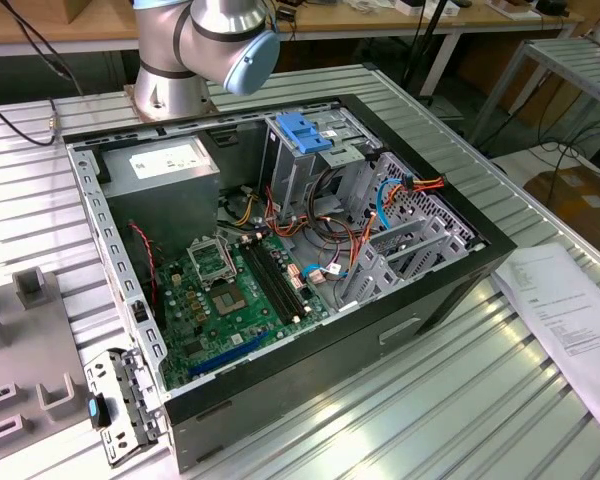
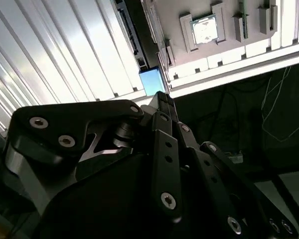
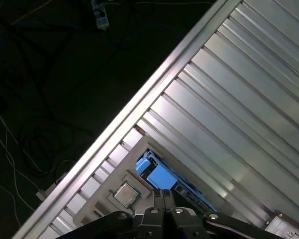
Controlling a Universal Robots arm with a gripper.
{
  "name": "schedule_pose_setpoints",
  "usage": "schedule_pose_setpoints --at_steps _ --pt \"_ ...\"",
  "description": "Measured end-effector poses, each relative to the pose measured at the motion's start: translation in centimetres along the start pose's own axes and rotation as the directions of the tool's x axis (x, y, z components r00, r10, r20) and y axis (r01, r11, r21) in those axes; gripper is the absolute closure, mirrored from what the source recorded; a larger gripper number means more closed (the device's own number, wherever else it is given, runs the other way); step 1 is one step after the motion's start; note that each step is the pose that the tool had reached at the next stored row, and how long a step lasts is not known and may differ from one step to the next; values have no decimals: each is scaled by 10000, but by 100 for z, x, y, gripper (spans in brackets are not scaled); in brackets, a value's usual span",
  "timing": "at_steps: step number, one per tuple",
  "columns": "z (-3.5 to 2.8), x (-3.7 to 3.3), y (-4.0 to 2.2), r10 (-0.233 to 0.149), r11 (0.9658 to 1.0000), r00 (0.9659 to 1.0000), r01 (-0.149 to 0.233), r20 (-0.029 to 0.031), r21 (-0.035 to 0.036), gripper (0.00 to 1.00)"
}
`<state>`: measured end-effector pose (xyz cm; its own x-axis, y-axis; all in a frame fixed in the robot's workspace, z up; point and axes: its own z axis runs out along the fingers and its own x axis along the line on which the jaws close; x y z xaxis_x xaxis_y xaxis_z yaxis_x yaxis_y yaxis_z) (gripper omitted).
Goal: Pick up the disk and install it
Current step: 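Pick up the disk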
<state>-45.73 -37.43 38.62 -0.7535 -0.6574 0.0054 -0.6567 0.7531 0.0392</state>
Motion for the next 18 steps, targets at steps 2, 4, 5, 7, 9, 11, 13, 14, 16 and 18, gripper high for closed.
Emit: schedule_pose_setpoints --at_steps 2,4,5,7,9,11,13,14,16,18 --pt "0 0 0 -452 9990 9990 452 -18 2 89" --pt "0 0 0 -696 9976 9976 696 -28 3 89" --pt "0 0 0 -869 9962 9962 869 -35 3 89" --pt "0 0 0 -1194 9928 9928 1194 -47 4 89" --pt "0 0 0 -1374 9905 9905 1374 -55 4 89" --pt "0 0 0 -1582 9874 9874 1582 -63 4 89" --pt "0 0 0 -1844 9829 9828 1844 -74 3 89" --pt "0 0 0 -2079 9782 9781 2079 -83 3 89" --pt "0 0 0 -2217 9751 9751 2217 -89 3 89" --pt "0 0 0 -2238 9746 9746 2238 -89 2 89"
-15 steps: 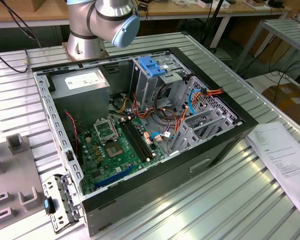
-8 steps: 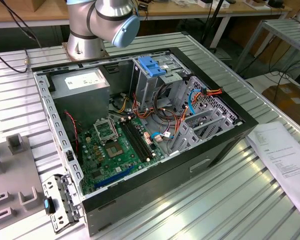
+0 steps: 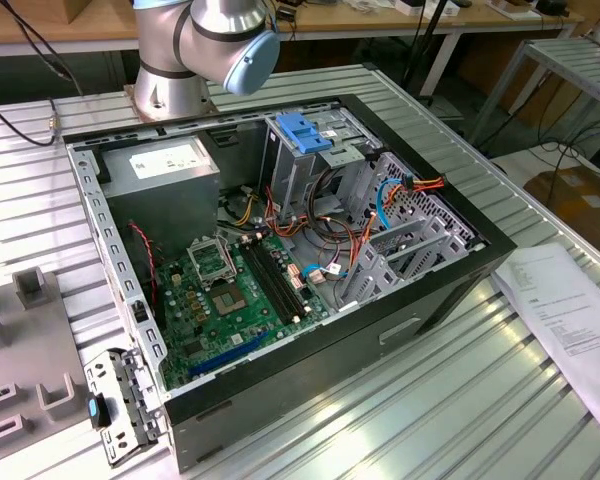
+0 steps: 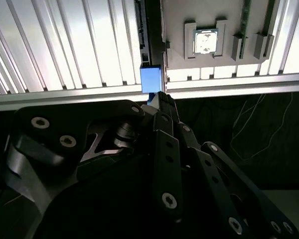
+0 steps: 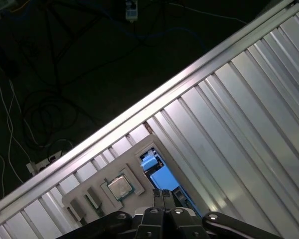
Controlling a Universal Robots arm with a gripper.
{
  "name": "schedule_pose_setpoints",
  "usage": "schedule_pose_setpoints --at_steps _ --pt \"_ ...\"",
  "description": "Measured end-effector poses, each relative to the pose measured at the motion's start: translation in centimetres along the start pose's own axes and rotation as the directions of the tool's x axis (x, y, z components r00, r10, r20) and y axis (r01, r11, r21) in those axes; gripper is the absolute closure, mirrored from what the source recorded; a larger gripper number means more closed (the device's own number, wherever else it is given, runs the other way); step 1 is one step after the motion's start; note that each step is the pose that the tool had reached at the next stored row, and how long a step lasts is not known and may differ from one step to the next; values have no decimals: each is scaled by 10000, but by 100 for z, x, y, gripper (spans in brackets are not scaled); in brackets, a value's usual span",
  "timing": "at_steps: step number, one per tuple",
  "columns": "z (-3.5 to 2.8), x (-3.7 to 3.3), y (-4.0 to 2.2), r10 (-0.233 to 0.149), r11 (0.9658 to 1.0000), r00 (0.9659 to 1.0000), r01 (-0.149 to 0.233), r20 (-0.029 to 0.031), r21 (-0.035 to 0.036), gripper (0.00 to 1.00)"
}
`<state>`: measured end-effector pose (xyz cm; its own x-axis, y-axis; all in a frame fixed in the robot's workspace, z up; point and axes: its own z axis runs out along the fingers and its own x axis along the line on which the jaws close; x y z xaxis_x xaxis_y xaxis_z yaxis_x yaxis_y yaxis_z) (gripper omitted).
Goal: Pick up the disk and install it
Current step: 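Pick up the disk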
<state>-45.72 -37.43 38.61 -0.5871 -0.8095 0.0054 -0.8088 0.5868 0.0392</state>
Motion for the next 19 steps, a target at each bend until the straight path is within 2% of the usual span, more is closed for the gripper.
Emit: schedule_pose_setpoints --at_steps 13,15,16,18,19 --pt "0 0 0 -68 10000 10000 68 -3 1 89" --pt "0 0 0 -324 9995 9995 324 -13 3 89" --pt "1 0 0 -772 9970 9970 772 -39 9 89" --pt "5 0 0 -1225 9925 9925 1225 -59 11 89" --pt "9 0 0 -1507 9886 9886 1507 -71 13 89"
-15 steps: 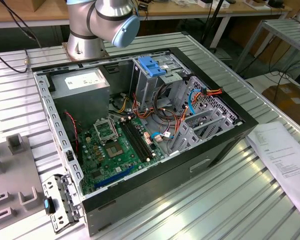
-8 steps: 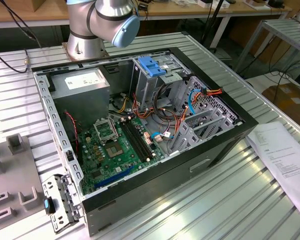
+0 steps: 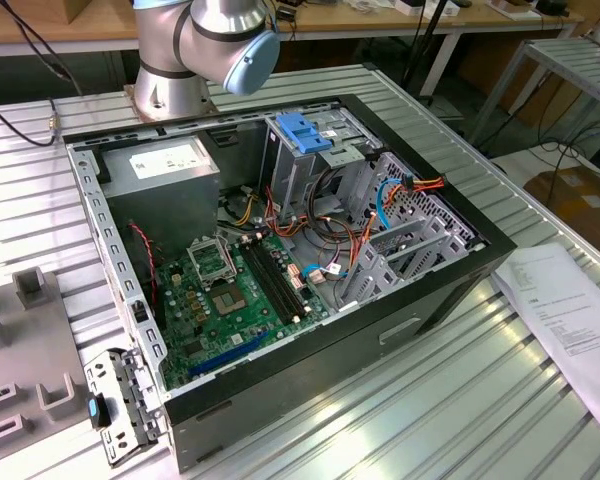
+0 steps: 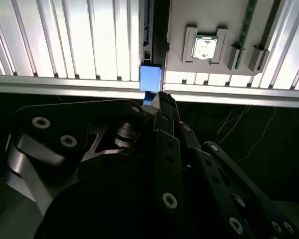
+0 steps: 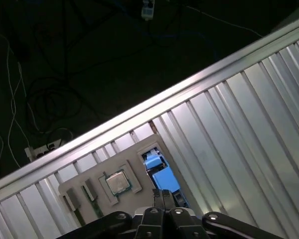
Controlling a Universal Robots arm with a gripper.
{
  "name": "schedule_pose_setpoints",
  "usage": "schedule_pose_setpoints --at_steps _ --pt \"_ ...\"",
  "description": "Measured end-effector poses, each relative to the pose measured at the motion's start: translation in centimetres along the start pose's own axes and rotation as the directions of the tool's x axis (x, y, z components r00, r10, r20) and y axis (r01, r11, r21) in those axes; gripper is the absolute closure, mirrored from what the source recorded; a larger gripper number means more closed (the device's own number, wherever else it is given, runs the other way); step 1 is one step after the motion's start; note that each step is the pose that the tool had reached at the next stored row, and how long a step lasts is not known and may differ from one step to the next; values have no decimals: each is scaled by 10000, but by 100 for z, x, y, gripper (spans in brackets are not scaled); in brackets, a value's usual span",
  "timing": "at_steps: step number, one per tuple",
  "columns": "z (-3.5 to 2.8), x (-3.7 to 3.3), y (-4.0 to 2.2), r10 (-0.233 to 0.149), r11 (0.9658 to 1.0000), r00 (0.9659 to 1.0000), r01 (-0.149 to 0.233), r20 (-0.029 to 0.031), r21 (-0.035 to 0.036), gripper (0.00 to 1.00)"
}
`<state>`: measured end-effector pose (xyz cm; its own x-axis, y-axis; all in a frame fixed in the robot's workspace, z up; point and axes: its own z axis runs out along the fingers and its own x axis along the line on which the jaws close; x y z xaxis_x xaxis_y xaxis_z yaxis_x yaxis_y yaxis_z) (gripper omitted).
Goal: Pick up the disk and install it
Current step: 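Pick up the disk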
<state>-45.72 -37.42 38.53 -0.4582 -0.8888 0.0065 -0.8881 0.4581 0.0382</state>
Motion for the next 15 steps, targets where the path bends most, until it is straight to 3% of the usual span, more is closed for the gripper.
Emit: schedule_pose_setpoints --at_steps 3,4,15 --pt "11 0 0 -940 9956 9956 940 -40 12 89" --pt "12 0 0 -1075 9942 9942 1075 -43 15 89" --pt "13 0 -1 -1090 9940 9940 1090 -43 17 89"
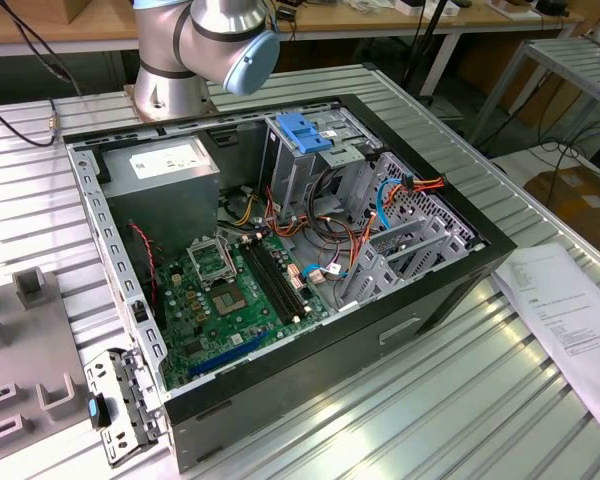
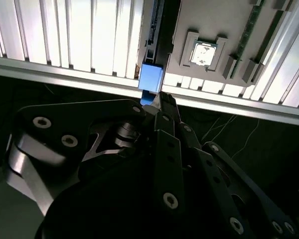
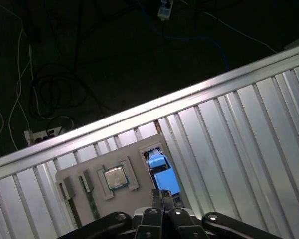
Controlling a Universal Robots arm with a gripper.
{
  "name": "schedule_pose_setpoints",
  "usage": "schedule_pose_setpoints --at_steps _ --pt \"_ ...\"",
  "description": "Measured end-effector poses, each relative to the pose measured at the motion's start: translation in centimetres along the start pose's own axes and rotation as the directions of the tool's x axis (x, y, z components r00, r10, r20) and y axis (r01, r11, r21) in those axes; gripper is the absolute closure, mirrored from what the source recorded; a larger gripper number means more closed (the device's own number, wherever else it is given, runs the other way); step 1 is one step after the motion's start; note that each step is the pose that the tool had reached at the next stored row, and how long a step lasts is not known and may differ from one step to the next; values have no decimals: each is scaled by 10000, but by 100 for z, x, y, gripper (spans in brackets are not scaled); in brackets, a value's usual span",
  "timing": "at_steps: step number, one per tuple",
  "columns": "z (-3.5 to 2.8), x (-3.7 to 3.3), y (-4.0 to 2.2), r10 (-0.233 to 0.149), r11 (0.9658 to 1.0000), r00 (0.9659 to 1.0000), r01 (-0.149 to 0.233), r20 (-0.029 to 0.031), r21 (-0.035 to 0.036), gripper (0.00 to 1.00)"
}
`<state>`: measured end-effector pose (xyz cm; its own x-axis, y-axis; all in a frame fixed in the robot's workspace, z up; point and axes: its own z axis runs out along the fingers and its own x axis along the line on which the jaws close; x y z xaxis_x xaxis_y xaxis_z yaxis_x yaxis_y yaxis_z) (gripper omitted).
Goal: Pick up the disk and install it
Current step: 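Pick up the disk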
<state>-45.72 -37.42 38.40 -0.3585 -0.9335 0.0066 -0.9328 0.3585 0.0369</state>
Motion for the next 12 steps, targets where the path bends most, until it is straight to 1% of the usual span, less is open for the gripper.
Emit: schedule_pose_setpoints --at_steps 4,5,8,9,10,11,12 --pt "0 0 0 -4 10000 10000 4 0 0 89" --pt "0 0 0 -131 9999 9999 131 -4 3 89" --pt "19 0 -1 -570 9984 9984 570 -7 45 89" --pt "29 -1 -1 -712 9974 9975 712 -6 67 83" --pt "42 -5 1 -806 9967 9967 806 -4 111 76" --pt "64 -14 3 -895 9958 9960 894 1 192 64" --pt "104 -35 12 -984 9947 9951 983 11 316 52"
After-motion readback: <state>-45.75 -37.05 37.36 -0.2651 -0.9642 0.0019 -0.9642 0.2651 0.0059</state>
